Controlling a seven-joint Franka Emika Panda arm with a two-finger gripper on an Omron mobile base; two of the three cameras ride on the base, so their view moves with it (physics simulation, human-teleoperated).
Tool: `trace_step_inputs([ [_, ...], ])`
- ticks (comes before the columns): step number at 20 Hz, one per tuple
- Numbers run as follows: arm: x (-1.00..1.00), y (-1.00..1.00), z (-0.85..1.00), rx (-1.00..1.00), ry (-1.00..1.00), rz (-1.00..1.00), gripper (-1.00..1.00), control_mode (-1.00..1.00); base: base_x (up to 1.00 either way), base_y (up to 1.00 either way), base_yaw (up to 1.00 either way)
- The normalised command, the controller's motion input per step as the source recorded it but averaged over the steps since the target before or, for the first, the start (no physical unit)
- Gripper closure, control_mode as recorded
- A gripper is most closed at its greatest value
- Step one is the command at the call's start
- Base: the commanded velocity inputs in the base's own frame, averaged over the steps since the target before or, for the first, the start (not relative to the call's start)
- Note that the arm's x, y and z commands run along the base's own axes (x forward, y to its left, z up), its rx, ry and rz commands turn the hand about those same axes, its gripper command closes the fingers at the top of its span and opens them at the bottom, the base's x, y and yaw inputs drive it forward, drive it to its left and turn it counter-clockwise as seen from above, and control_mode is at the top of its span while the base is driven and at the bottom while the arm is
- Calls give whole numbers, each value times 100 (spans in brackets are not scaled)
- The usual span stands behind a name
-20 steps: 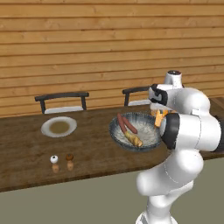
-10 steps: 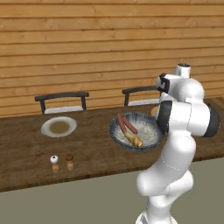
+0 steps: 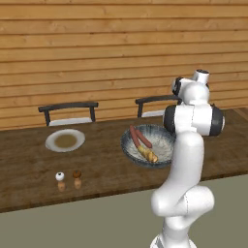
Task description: Place one bun and one sausage from the bowl on each plate.
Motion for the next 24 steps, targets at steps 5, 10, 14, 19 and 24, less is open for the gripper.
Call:
trace_step_inputs([
  [5,43,5,-52,-4,5,12,100,-100,0,0,0],
  [10,10,9,-67,-1,0,0,100,-100,0,0,0],
  [14,5,11,-38,0,0,0,100,-100,0,0,0],
  [19,12,35,-24,-2,0,0,100,-100,0,0,0],
  [24,-1,-3,-25,0,0,-1,100,-100,0,0,0],
])
